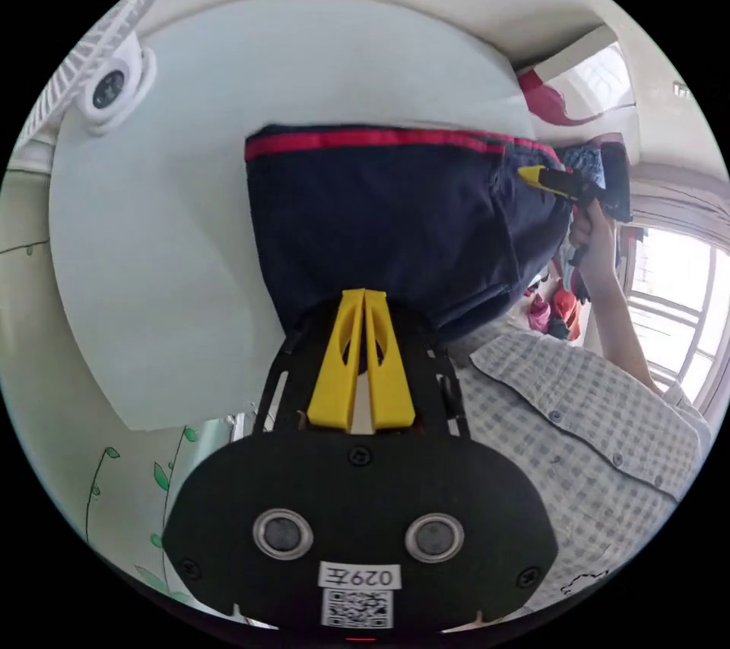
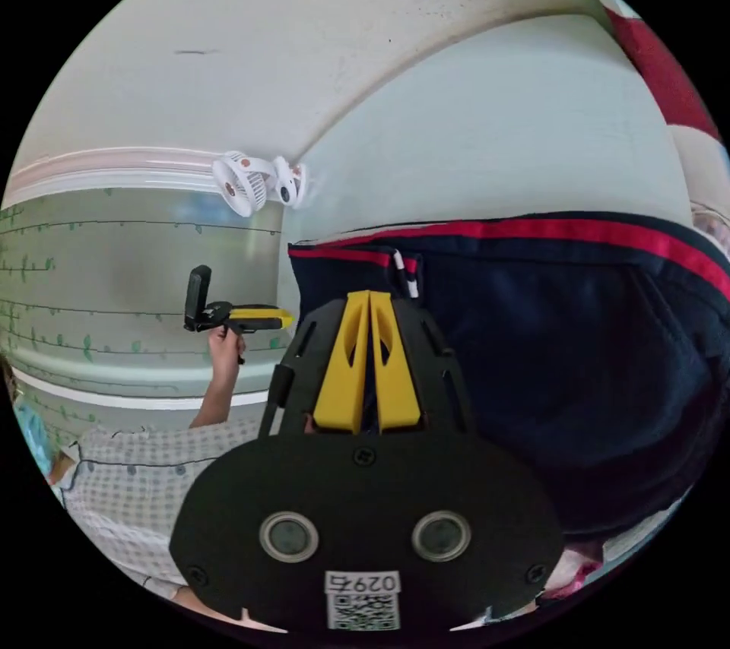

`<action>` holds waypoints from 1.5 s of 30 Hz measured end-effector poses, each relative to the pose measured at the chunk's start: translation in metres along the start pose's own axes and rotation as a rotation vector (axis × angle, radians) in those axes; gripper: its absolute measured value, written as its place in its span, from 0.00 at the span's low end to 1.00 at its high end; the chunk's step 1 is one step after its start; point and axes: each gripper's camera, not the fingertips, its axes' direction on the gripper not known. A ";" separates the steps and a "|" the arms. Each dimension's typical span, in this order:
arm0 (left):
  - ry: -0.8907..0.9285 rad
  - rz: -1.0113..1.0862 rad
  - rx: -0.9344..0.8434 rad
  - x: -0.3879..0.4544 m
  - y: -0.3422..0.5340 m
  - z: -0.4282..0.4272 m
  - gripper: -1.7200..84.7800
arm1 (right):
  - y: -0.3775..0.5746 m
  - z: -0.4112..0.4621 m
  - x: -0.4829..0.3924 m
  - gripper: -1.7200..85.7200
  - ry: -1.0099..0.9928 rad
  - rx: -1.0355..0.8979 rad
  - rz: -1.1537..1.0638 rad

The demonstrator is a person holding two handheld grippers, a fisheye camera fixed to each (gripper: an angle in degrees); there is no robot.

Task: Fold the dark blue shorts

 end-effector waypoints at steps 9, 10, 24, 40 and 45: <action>0.056 0.083 -0.139 -0.049 -0.114 0.020 0.01 | 0.003 0.032 0.029 0.01 0.112 0.025 0.183; 0.081 0.060 -0.138 -0.057 -0.115 0.017 0.01 | 0.017 0.023 0.023 0.01 0.188 0.068 0.180; -0.223 0.253 -0.155 -0.033 -0.094 0.037 0.01 | 0.095 0.134 -0.007 0.01 0.174 -0.181 0.146; -0.010 0.130 -0.102 -0.195 0.006 -0.019 0.01 | 0.079 0.248 -0.097 0.01 0.540 -0.287 0.083; 0.211 0.078 -0.013 -0.214 0.031 -0.001 0.01 | 0.098 0.221 -0.113 0.01 0.400 -0.104 0.130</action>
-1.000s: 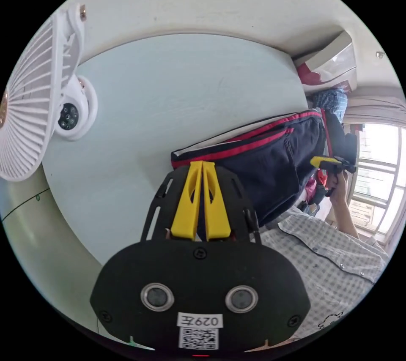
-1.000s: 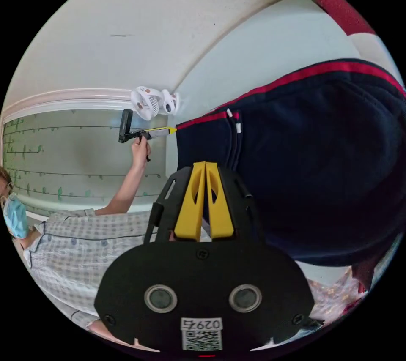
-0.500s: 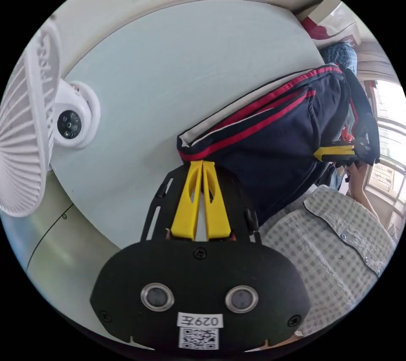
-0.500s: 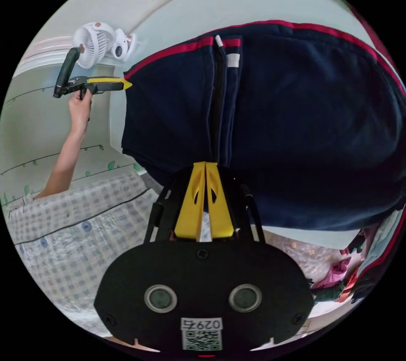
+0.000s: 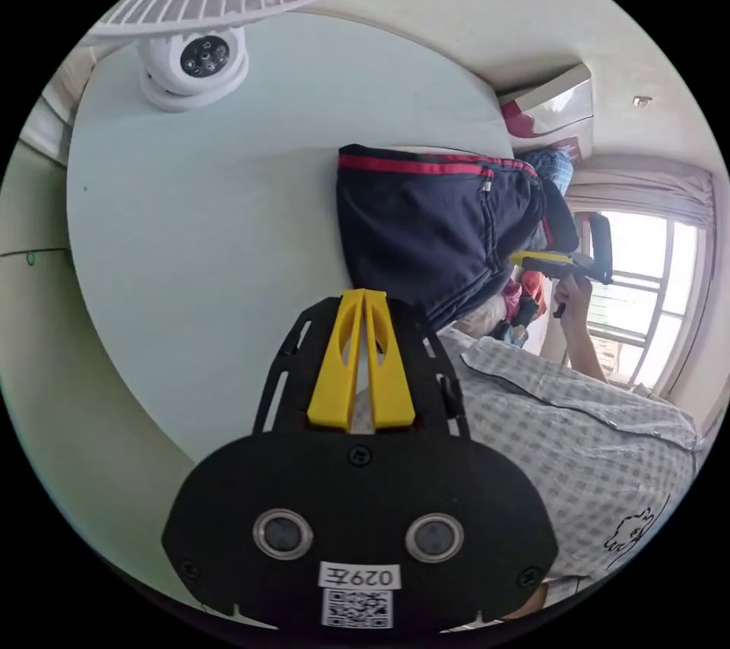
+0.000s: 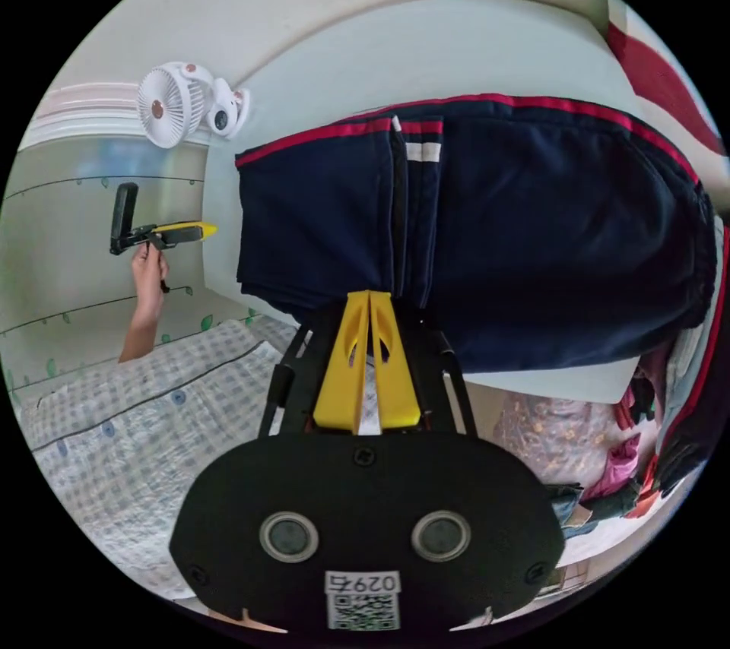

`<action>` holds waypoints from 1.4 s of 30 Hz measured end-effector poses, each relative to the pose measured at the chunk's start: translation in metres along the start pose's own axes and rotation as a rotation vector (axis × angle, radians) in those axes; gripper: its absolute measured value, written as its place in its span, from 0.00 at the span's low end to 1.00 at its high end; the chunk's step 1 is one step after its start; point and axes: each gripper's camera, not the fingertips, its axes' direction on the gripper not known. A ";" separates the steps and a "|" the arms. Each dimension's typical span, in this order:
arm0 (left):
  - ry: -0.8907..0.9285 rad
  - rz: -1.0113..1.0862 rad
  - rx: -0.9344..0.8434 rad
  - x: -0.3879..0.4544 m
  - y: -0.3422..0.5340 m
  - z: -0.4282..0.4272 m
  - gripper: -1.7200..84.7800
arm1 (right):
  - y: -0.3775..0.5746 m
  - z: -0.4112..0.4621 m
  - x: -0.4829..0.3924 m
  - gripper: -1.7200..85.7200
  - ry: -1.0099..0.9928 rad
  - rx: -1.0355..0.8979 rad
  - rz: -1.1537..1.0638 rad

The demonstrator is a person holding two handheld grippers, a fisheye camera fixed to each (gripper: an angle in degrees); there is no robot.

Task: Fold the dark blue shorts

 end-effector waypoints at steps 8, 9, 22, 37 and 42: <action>0.276 -0.059 -0.061 -0.055 0.024 0.038 0.18 | 0.015 0.028 -0.022 0.01 0.052 0.005 0.028; 0.276 -0.061 -0.064 -0.062 0.029 0.035 0.18 | 0.019 0.031 -0.021 0.01 0.012 0.015 0.040; 0.541 -0.071 0.020 -0.110 0.064 0.036 0.16 | 0.028 0.045 -0.034 0.01 -0.037 0.025 0.053; 0.249 -0.123 0.035 -0.109 0.088 -0.031 0.02 | 0.000 0.045 -0.059 0.01 0.266 -0.100 0.078; 0.052 -0.257 0.084 -0.132 0.132 -0.082 0.02 | -0.007 0.060 -0.096 0.01 0.054 -0.133 -0.034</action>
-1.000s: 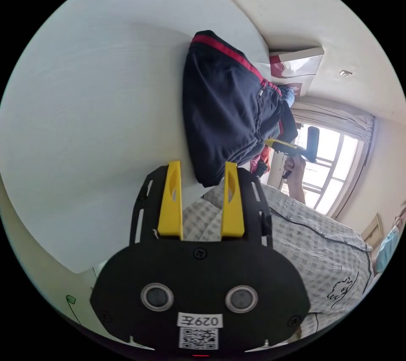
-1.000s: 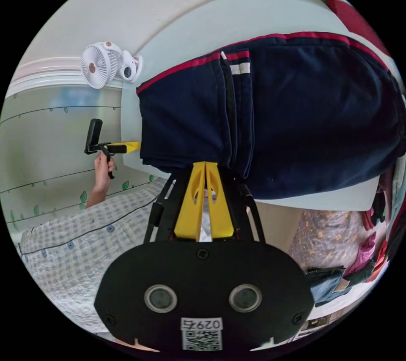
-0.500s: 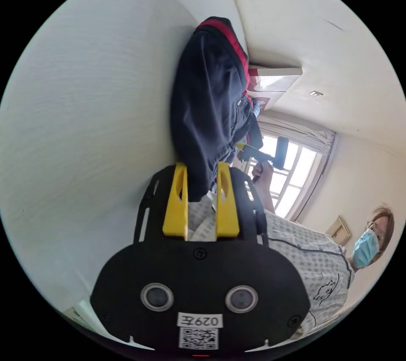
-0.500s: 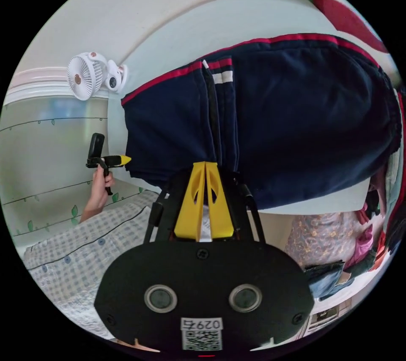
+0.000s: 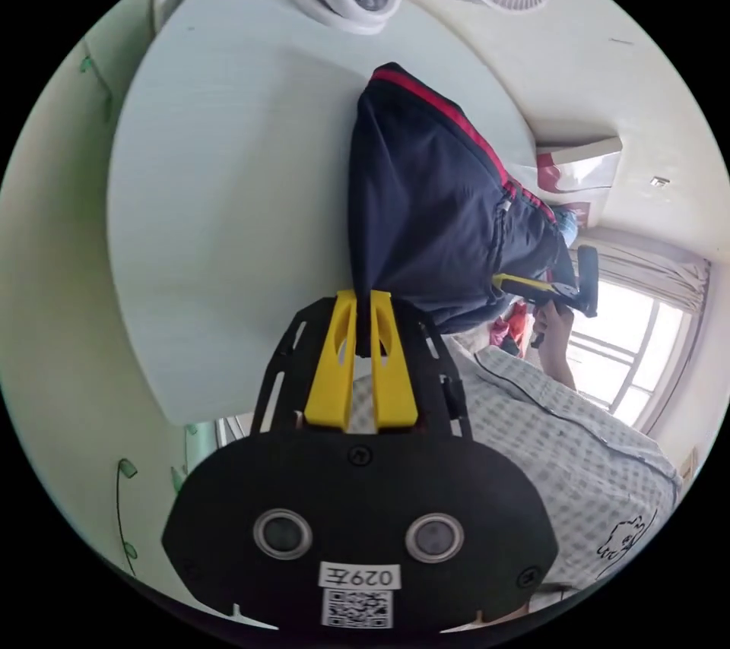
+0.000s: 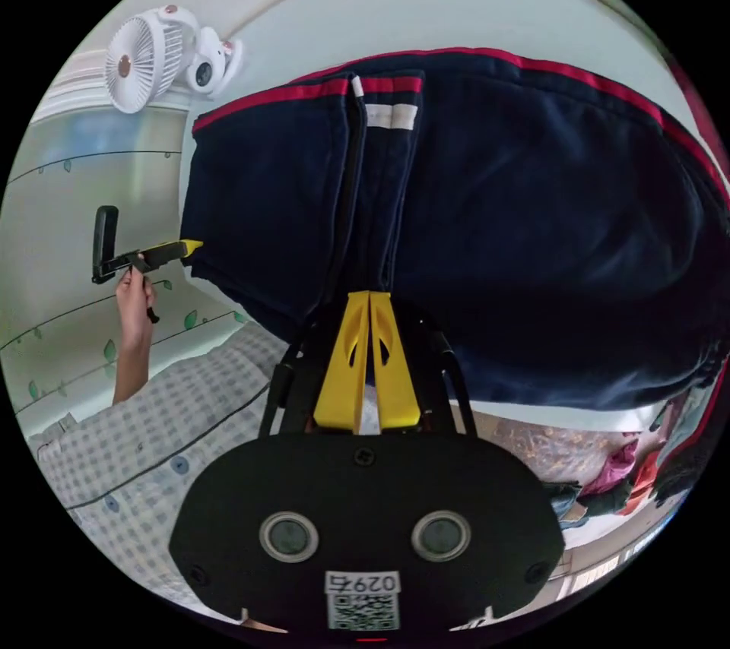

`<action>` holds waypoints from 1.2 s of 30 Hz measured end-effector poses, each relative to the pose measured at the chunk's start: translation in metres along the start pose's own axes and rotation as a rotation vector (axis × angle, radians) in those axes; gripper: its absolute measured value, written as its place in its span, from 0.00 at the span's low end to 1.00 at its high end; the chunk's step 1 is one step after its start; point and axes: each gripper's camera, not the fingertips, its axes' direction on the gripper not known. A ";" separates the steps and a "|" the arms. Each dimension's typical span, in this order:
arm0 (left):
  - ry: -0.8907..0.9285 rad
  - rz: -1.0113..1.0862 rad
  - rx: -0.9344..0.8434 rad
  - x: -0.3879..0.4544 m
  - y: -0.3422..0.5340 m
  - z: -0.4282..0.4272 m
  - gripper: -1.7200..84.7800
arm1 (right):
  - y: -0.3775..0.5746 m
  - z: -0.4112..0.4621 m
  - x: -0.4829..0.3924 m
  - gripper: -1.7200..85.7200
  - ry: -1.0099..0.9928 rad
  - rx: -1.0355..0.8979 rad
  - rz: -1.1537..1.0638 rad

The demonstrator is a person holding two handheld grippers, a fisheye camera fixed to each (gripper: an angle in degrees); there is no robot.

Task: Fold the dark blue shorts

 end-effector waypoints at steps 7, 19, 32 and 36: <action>-0.009 -0.063 0.111 -0.004 0.049 -0.069 0.02 | -0.004 -0.018 -0.042 0.01 -0.101 -0.069 -0.175; 0.072 0.164 0.389 0.135 0.082 -0.180 0.02 | 0.101 -0.225 0.122 0.01 -0.221 0.441 0.196; -0.252 0.829 -0.091 0.516 -0.047 0.050 0.03 | 0.168 -0.277 0.209 0.02 -0.429 0.415 0.209; 0.125 0.813 -0.392 0.526 -0.070 0.129 0.01 | 0.174 -0.291 0.221 0.02 -0.482 0.335 0.133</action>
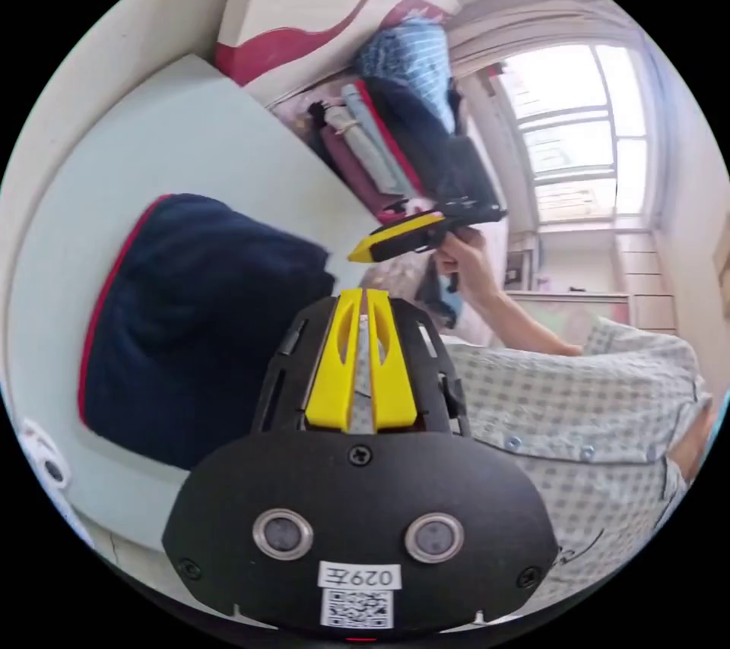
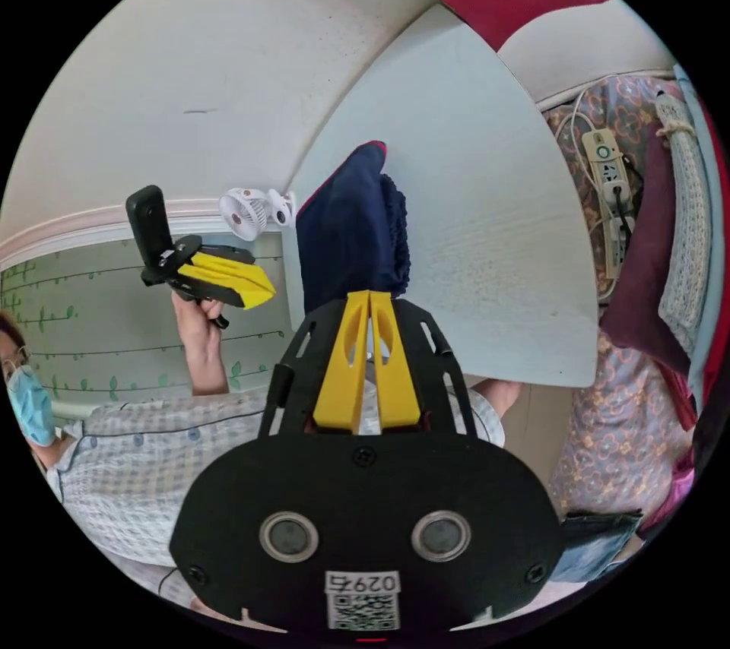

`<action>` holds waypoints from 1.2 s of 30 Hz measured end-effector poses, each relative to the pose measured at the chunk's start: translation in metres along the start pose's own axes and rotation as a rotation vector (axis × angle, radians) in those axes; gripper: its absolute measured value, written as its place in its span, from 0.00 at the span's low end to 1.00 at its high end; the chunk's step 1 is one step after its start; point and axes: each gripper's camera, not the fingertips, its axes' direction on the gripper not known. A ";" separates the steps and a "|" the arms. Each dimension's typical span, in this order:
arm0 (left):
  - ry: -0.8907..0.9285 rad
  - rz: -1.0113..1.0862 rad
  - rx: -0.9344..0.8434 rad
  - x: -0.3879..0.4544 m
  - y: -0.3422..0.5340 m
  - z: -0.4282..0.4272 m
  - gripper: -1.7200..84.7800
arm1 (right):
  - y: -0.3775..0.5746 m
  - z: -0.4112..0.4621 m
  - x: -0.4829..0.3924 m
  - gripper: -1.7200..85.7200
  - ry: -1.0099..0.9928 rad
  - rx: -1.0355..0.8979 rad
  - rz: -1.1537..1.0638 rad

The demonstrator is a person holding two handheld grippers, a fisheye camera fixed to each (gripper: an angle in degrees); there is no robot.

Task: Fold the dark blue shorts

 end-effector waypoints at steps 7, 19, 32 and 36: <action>-0.086 -0.394 0.334 -0.066 0.141 -0.066 0.01 | -0.007 -0.024 0.009 0.12 -0.061 -0.049 -0.023; 0.277 -0.602 0.620 -0.143 0.295 -0.026 0.01 | -0.059 -0.003 -0.014 0.09 -0.004 -0.235 0.035; 0.349 -0.483 0.584 -0.189 0.314 -0.058 0.01 | -0.079 0.007 -0.201 0.03 0.014 -0.116 -0.284; 0.343 -0.456 0.532 -0.197 0.311 -0.065 0.01 | -0.064 -0.014 -0.141 0.03 -0.062 0.016 -0.099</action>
